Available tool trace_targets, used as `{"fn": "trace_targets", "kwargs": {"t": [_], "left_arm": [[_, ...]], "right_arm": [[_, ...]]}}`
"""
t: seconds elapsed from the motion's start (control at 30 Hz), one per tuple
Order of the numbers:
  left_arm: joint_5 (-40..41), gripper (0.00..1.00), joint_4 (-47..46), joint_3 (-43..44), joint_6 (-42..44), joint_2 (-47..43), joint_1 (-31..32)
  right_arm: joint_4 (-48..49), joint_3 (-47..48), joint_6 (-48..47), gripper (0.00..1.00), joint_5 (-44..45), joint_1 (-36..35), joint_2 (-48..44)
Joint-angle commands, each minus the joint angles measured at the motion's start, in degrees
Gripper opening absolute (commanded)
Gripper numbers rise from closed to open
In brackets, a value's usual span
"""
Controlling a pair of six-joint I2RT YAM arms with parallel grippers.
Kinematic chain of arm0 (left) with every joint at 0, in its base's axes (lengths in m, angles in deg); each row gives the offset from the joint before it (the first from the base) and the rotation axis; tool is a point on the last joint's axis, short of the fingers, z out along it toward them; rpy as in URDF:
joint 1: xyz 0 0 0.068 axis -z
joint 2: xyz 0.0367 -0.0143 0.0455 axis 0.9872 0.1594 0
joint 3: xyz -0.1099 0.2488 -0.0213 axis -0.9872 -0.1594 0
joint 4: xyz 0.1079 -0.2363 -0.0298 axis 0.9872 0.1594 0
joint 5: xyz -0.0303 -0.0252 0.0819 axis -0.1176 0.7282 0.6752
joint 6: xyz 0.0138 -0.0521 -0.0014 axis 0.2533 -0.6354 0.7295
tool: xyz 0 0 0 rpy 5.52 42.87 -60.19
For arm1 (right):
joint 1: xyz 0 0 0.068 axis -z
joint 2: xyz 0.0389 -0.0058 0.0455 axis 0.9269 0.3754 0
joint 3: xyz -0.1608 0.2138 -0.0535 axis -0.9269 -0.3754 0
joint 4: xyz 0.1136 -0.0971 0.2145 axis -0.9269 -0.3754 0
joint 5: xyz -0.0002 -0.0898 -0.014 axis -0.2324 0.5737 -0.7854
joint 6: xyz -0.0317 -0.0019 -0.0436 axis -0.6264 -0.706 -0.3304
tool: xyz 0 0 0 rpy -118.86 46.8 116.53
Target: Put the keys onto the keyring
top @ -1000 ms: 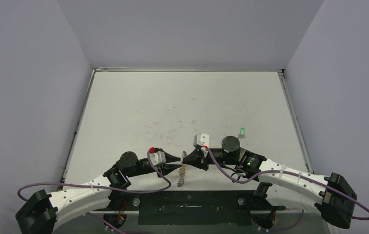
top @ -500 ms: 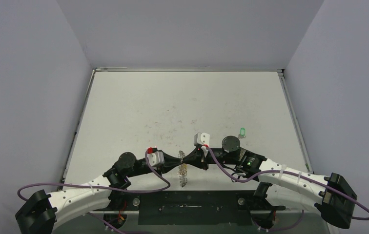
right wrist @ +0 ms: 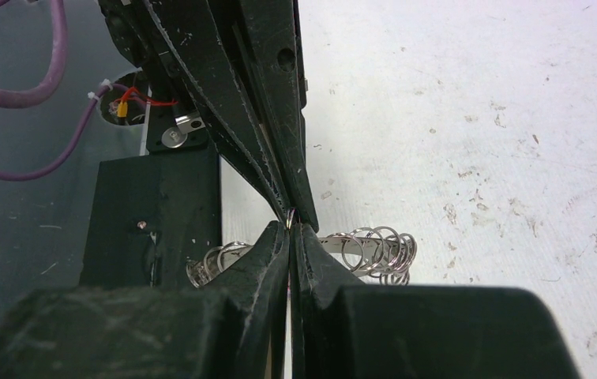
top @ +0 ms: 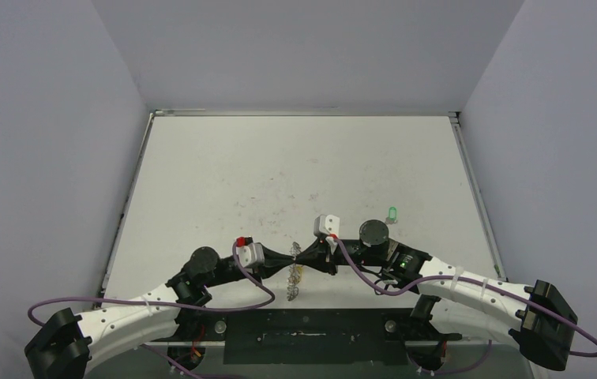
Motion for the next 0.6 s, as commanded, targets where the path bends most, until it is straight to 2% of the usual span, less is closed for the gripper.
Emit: {"fn": "trace_targets", "kwargs": {"t": [0.0,0.17,0.27,0.37,0.57], "left_arm": [[0.5,0.0,-4.2,1.9,-0.5,-0.7,0.3],[2.0,0.0,1.7,3.4,-1.1,-2.5,0.3],[2.8,0.0,9.2,6.3,-1.0,-3.7,0.2],[1.8,0.0,15.3,8.6,-0.8,-4.1,0.3],[0.9,0.0,27.9,14.7,-1.0,-1.5,0.3]], "right_arm": [[5.4,-0.1,0.3,0.0,-0.6,0.2,-1.1],[2.2,0.5,-0.5,0.02,0.7,0.2,-1.6],[0.0,1.0,-2.7,0.25,2.2,0.2,-2.8],[-2.6,1.5,-4.1,0.37,3.6,0.2,-4.4],[-9.2,4.1,-7.7,0.41,4.1,0.4,-5.2]]}}
